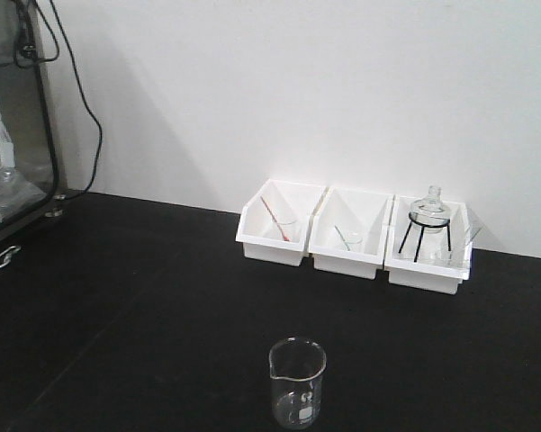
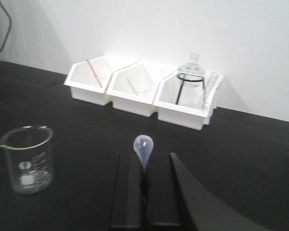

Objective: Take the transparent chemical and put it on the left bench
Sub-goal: 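Drive to the bench with white bins and the empty glass beaker, then lower the held dropper into the empty glass beaker with the right gripper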

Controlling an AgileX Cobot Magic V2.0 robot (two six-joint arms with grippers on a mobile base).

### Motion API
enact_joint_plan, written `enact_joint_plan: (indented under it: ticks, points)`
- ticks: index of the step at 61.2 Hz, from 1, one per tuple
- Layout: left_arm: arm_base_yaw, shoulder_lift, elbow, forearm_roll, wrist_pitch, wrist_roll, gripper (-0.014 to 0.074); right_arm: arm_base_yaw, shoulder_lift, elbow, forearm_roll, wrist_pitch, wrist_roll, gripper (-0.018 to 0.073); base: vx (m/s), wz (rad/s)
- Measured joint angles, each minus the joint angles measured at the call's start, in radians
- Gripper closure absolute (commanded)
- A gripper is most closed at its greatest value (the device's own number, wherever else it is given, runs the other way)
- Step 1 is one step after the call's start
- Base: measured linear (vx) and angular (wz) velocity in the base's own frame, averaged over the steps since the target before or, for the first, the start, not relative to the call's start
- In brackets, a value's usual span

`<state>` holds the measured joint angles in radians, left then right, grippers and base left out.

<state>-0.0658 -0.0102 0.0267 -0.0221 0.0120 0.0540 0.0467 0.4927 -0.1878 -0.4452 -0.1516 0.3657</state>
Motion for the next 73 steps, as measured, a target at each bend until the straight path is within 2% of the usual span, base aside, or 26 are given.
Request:
enact_joint_plan:
  ticks: [42, 49, 54, 61, 67, 73]
  points:
    - [0.0, 0.0, 0.0, 0.0, 0.0, 0.0, 0.06, 0.0, 0.0, 0.0, 0.0, 0.002, 0.0, 0.0473, 0.1, -0.16]
    - [0.0, 0.0, 0.0, 0.0, 0.0, 0.0, 0.06, 0.0, 0.002, 0.0, -0.005, -0.037, 0.002, 0.0498, 0.0, 0.0]
    - [0.0, 0.0, 0.0, 0.0, 0.0, 0.0, 0.06, 0.0, 0.018, -0.002, -0.042, -0.135, 0.003, 0.0537, 0.0, 0.0]
    - [0.0, 0.0, 0.0, 0.0, 0.0, 0.0, 0.06, 0.024, 0.103, -0.049, -0.151, -0.251, 0.05, 0.0569, 0.0, 0.0]
    - [0.0, 0.0, 0.0, 0.0, 0.0, 0.0, 0.06, 0.075, 0.223, -0.122, -0.226, -0.317, 0.148, 0.0565, 0.0, 0.0]
    - [0.0, 0.0, 0.0, 0.0, 0.0, 0.0, 0.06, 0.152, 0.363, -0.223, -0.264, -0.356, 0.189, 0.0563, 0.0, 0.0]
